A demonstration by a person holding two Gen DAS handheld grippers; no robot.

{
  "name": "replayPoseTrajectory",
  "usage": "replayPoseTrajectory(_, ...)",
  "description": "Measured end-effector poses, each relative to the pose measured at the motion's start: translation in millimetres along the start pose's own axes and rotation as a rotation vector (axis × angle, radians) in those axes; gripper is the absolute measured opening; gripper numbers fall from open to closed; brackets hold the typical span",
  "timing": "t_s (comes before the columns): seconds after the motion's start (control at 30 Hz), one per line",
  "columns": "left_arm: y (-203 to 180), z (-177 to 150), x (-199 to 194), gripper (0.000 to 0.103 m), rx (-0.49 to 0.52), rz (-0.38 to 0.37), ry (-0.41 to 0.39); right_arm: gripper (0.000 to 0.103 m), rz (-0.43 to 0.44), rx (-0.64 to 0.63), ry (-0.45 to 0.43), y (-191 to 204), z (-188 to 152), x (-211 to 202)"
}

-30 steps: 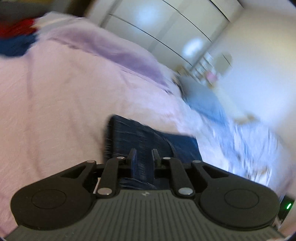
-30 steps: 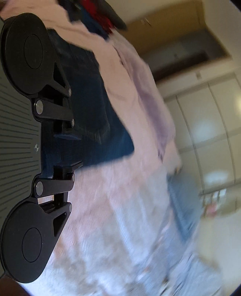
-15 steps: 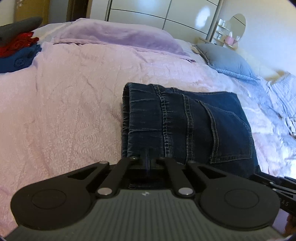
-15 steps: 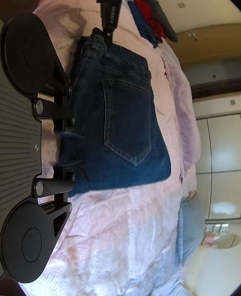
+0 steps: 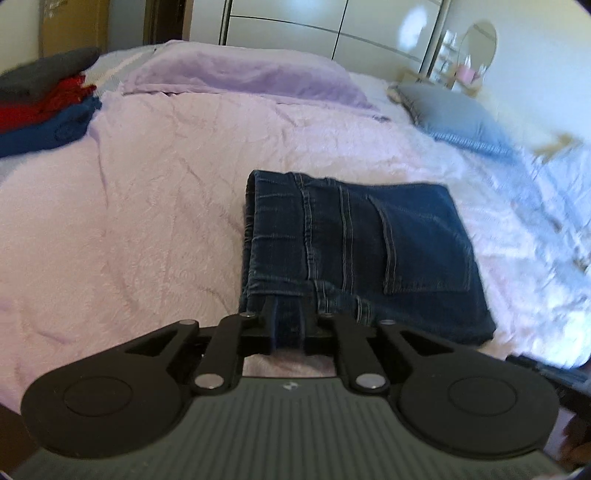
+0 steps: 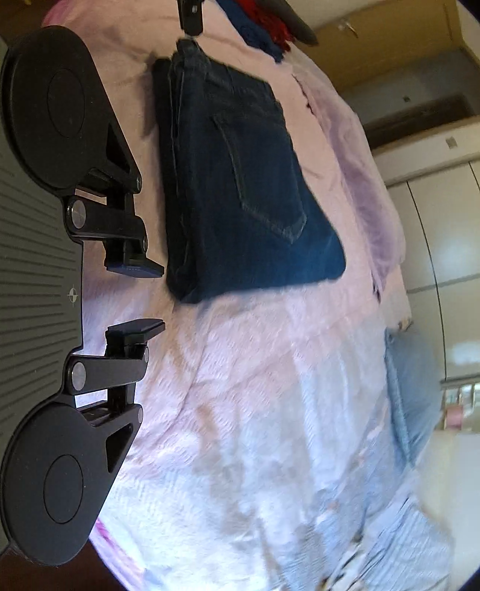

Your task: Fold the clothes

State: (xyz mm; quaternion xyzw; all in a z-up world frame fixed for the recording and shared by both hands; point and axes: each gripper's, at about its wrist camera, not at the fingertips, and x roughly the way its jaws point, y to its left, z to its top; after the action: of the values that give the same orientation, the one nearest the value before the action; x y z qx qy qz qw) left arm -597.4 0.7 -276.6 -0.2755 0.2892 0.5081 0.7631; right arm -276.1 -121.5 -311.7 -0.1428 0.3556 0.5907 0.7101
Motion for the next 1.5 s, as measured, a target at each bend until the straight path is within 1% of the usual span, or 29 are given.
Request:
replayPoseTrajectory(0.03,-3.8,-1.0,-2.0,0.012,0.011,0.022,0.004,0.028,0.009,-0.010,-0.003,4.6,1.3,-2.5)
replayPoseTrajectory(0.1,-9.9,-4.0,-7.7,0.014,0.033,0.043,0.000,0.028,0.022,-0.018,-0.010,11.5,1.5,-7.8)
replayPoseTrajectory(0.13,-12.9,-5.7,-11.6,0.016,0.045,0.049,-0.006,0.028,0.027,-0.020,-0.013,14.5,1.1,-10.5)
replayPoseTrajectory(0.27,-20.2,-12.9,-28.8,0.017,0.076,0.057,-0.033,0.028,0.033,-0.031,-0.035,25.8,-4.3,-27.7)
replayPoseTrajectory(0.47,-21.0,-25.6,-57.7,0.018,0.078,0.018,-0.078,0.028,0.028,-0.037,-0.075,36.0,-12.4,-56.9)
replayPoseTrajectory(0.6,-10.4,-34.3,-70.6,0.018,0.073,-0.039,-0.121,0.028,0.030,-0.037,-0.101,40.2,-18.6,-71.9)
replayPoseTrajectory(0.67,-0.8,-36.3,-70.8,0.018,0.074,-0.070,-0.140,0.028,0.028,-0.037,-0.100,41.8,-21.6,-74.3)
replayPoseTrajectory(0.77,19.0,-27.0,-62.3,0.016,0.074,-0.096,-0.157,0.028,0.030,-0.023,-0.067,48.7,-21.5,-66.1)
replayPoseTrajectory(0.83,27.6,-13.3,-51.9,0.013,0.086,-0.097,-0.170,0.028,0.031,-0.016,-0.051,58.4,-14.7,-54.3)
replayPoseTrajectory(0.9,34.7,3.7,-38.9,0.013,0.099,-0.107,-0.186,0.028,0.039,-0.027,-0.055,74.6,-2.3,-38.3)
replayPoseTrajectory(1.0,37.9,40.2,-2.9,0.013,0.129,-0.153,-0.208,0.028,0.068,-0.080,-0.068,106.4,25.2,0.0)
replayPoseTrajectory(1.07,33.7,66.9,33.7,0.013,0.185,-0.195,-0.222,0.028,0.077,-0.132,-0.067,125.3,44.6,31.6)
replayPoseTrajectory(1.13,26.5,85.9,68.5,0.011,0.252,-0.247,-0.196,0.028,0.036,-0.195,-0.070,137.6,60.7,64.7)
replayPoseTrajectory(1.17,21.8,92.8,85.9,0.011,0.295,-0.273,-0.173,0.028,0.022,-0.214,-0.068,140.7,62.8,78.3)
replayPoseTrajectory(1.27,7.0,99.5,136.1,0.009,0.408,-0.268,-0.031,0.028,-0.005,-0.234,-0.008,142.9,55.6,119.5)
replayPoseTrajectory(1.33,3.0,99.4,155.5,0.010,0.448,-0.261,0.044,0.028,-0.015,-0.228,0.009,140.9,50.5,134.6)
replayPoseTrajectory(1.37,1.3,103.0,158.0,0.010,0.456,-0.257,0.075,0.028,-0.017,-0.223,0.032,140.7,54.0,136.7)
replayPoseTrajectory(1.43,-2.7,117.2,155.6,0.009,0.448,-0.244,0.142,0.028,-0.017,-0.188,0.115,138.9,70.0,139.6)
replayPoseTrajectory(1.47,-5.4,128.2,149.3,0.009,0.433,-0.236,0.175,0.028,-0.017,-0.166,0.163,137.4,79.7,139.7)
replayPoseTrajectory(1.5,-9.5,137.7,141.4,0.009,0.429,-0.234,0.191,0.028,-0.020,-0.129,0.205,134.2,90.6,135.9)
